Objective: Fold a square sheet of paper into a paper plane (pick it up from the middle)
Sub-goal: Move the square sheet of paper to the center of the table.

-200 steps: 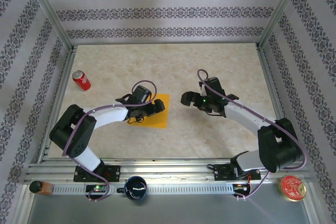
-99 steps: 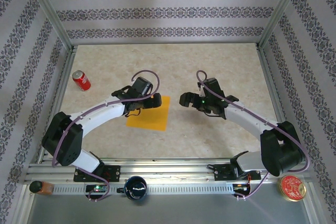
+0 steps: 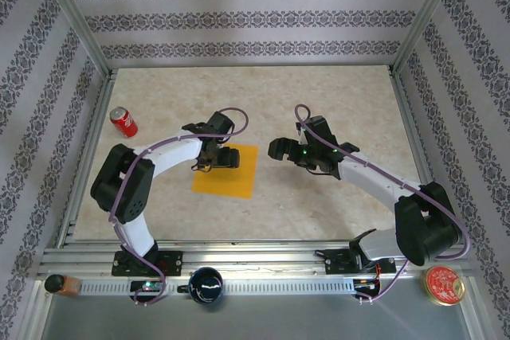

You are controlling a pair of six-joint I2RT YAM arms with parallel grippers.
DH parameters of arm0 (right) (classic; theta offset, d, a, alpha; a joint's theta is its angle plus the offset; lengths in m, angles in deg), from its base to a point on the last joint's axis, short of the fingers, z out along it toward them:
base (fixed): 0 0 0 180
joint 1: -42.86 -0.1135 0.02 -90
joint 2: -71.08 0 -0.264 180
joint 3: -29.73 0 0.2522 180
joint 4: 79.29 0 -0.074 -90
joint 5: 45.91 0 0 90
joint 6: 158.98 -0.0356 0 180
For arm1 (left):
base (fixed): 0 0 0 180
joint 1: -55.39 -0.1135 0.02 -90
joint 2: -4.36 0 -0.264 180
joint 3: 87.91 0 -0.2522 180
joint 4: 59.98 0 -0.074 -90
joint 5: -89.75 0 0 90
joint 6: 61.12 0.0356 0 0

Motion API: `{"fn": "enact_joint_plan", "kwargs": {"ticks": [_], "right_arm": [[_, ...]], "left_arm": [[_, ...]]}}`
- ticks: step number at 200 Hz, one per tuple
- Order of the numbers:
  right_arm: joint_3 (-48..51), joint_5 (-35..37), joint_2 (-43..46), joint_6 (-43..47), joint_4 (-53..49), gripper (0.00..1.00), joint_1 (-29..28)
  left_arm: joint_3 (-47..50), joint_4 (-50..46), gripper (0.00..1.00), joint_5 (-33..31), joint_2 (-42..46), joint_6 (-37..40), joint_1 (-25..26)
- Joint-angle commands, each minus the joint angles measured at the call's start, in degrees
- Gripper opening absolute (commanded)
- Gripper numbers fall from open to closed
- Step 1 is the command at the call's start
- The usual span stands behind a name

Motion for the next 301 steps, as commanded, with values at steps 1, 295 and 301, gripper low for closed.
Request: {"fn": "enact_joint_plan", "kwargs": {"ticks": [1,295,301], "right_arm": [[-1.0,1.0,-0.2,-1.9,1.4,0.98,-0.5],[0.1,-8.3,-3.7,-3.1,2.6,0.98,-0.1],[0.2,-8.4,-3.8,-3.1,2.7,0.98,-0.2]], "left_arm": [[-1.8,-4.7,0.81,-1.2,-1.4,-1.2,1.3],[-13.5,-17.7,0.8,-4.3,-9.6,-2.3,4.4],[-13.4,-17.5,0.8,-4.1,-9.6,-2.1,4.4]]}}
